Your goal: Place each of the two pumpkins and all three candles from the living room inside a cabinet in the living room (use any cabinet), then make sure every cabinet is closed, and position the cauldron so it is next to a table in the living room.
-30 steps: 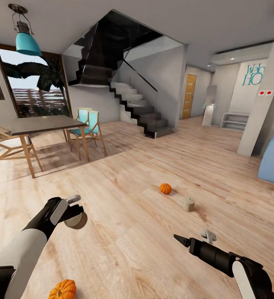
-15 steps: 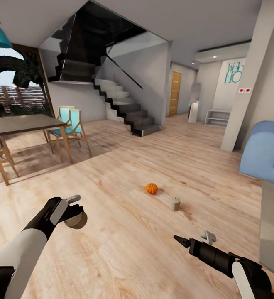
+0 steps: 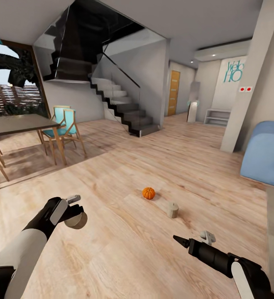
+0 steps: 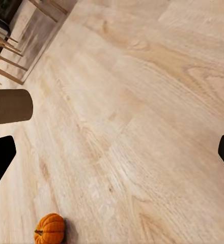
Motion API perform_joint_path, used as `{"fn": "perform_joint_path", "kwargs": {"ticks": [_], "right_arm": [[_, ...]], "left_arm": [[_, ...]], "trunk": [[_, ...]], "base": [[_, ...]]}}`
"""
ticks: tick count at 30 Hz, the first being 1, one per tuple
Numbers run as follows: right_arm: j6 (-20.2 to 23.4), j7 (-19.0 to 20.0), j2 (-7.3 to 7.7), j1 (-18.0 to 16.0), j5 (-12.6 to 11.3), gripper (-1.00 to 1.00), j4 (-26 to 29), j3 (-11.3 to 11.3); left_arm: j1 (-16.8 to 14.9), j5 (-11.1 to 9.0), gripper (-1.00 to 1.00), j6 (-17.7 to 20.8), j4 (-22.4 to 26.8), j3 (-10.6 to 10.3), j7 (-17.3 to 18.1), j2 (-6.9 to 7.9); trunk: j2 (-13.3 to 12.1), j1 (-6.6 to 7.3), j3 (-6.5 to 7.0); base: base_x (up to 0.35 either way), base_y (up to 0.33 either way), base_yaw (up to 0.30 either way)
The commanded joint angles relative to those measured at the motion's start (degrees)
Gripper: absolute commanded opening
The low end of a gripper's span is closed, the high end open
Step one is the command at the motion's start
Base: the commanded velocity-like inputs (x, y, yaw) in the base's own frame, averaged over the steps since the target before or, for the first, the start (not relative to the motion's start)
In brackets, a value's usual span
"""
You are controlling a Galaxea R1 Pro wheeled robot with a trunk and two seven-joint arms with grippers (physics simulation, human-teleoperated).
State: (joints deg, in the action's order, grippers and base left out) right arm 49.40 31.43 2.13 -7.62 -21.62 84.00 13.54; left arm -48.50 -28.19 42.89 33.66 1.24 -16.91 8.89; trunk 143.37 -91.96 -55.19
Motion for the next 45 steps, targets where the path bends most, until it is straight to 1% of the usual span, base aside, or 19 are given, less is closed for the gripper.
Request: {"fn": "perform_joint_path", "kwargs": {"ticks": [1,23,30,37,45], "right_arm": [[0.35,0.21,-0.01,-0.05,-0.02,1.00,0.02,0.08],[0.34,0.21,-0.02,-0.11,0.00,1.00,0.02,0.07],[0.34,0.21,-0.02,-0.11,0.00,1.00,0.02,0.08],[0.34,0.21,-0.02,-0.11,-0.17,1.00,0.04,0.08],[0.34,0.21,-0.02,-0.11,-0.07,1.00,0.02,0.07]], "left_arm": [[-0.02,-0.50,-1.00,0.17,0.09,0.07,-0.32,-0.01],[-0.03,-0.46,-1.00,0.17,0.05,0.07,-0.32,-0.01],[-0.04,-0.46,-1.00,0.17,0.09,0.07,-0.32,-0.01],[-0.03,-0.51,-1.00,0.17,0.03,0.07,-0.32,-0.01],[-0.01,-0.47,-1.00,0.17,0.06,0.07,-0.32,-0.01]], "trunk": [[0.03,-0.02,-0.07],[0.03,-0.02,-0.48],[0.03,-0.02,-0.48],[0.03,-0.02,-0.48],[0.03,-0.02,-0.48]], "base": [[0.321,-0.005,0.000],[0.329,0.030,0.004],[0.305,-0.063,0.000],[0.111,-0.058,0.006],[0.120,-0.004,0.100]]}}
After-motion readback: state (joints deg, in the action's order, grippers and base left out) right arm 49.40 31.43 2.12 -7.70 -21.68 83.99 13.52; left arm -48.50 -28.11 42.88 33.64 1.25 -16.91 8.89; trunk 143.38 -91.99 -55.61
